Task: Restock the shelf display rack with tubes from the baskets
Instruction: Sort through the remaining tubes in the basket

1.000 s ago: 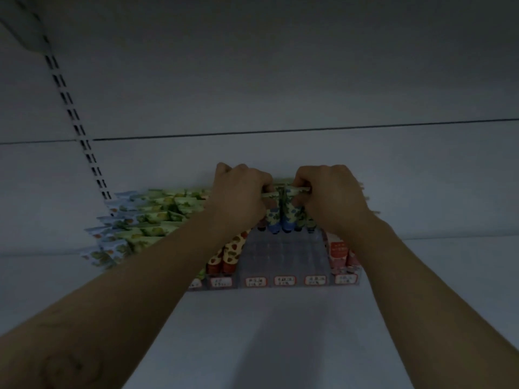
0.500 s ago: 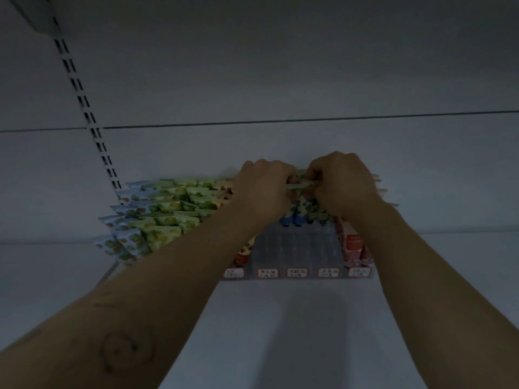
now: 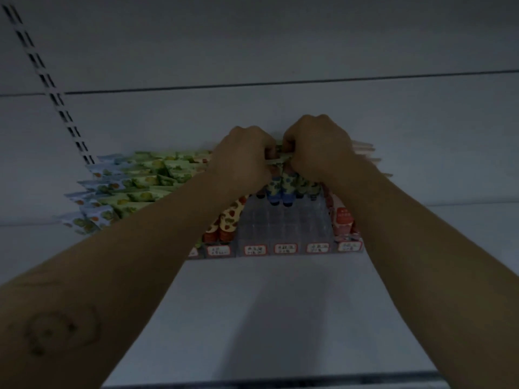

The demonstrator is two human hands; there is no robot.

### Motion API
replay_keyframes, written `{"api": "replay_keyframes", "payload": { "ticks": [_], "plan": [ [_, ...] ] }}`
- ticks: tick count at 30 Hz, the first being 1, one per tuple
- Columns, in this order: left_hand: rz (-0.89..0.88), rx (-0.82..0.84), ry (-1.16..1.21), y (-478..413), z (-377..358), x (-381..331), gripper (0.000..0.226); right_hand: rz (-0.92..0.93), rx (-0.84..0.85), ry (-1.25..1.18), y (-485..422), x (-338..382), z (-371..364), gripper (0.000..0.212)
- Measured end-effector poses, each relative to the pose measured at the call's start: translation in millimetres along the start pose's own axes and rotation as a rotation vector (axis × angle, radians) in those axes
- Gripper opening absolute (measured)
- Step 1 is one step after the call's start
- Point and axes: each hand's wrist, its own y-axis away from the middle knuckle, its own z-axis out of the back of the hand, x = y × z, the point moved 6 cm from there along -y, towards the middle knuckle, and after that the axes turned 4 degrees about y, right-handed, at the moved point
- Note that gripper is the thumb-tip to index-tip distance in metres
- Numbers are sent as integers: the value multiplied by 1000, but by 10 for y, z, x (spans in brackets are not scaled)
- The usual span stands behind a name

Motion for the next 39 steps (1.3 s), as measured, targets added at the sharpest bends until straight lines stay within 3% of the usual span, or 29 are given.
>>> {"api": "replay_keyframes", "payload": {
  "ticks": [8, 14, 19, 33, 39],
  "plan": [
    [50, 99, -25, -84, -32, -57, 25, -35, 45, -33, 80, -34, 1, 17],
    [109, 119, -15, -78, 3, -91, 16, 2, 31, -14, 185, -16, 29, 20],
    [112, 167, -78, -117, -18, -177, 11, -6, 119, -6, 132, -65, 60, 24],
    [83, 272, 106, -20, -21, -482, 21, 19, 113, -6, 398, -259, 362, 22],
    [35, 183, 12, 2, -46, -518, 19, 10, 113, -20, 448, -267, 355, 20]
  ]
}}
